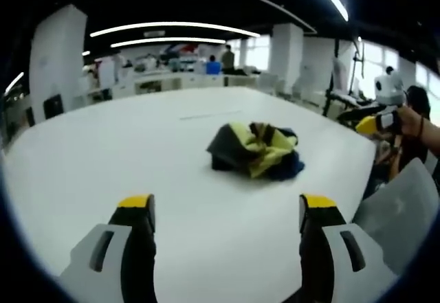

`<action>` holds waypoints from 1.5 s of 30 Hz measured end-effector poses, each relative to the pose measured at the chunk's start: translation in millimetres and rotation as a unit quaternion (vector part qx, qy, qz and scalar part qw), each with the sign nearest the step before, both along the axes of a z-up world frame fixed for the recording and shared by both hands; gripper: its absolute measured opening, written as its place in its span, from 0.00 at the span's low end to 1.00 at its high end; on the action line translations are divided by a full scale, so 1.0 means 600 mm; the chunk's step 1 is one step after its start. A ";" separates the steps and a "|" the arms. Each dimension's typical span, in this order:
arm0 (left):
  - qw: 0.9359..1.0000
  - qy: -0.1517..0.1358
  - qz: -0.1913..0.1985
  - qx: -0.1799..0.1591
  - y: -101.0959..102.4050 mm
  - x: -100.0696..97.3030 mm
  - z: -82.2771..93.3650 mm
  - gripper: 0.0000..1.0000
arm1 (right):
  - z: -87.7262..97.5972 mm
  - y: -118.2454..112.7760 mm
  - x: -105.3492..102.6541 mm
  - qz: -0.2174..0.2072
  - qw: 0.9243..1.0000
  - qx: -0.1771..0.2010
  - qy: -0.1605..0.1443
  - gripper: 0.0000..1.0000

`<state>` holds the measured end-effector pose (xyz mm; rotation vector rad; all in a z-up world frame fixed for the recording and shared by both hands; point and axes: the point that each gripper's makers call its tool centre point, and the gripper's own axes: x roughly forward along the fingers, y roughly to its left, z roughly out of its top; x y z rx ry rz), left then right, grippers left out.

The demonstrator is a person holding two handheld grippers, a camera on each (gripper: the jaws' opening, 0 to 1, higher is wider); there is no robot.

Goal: Fold the garment on the visible template until the final outline fits inside the template.

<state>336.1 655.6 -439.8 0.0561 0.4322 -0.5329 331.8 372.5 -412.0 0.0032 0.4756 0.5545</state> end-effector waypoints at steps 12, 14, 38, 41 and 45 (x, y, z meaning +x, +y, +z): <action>1.000 -0.008 0.004 -0.004 0.004 0.003 0.007 0.83 | -0.003 0.021 0.004 0.015 1.000 0.001 0.004 0.90; 1.000 -0.005 0.002 -0.018 0.003 0.003 0.009 0.83 | -0.002 0.026 0.004 0.018 1.000 0.004 0.003 0.90; 0.996 0.009 -0.089 -0.027 -0.028 0.062 -0.019 0.61 | -0.020 0.069 0.060 0.054 0.998 0.020 0.023 0.63; 0.994 0.004 -0.105 -0.011 -0.036 0.071 -0.022 0.55 | -0.020 0.069 0.077 0.045 0.997 0.052 0.030 0.55; 0.994 -0.002 -0.108 -0.008 -0.051 0.093 -0.025 0.51 | -0.028 0.067 0.099 0.043 0.998 0.043 0.030 0.48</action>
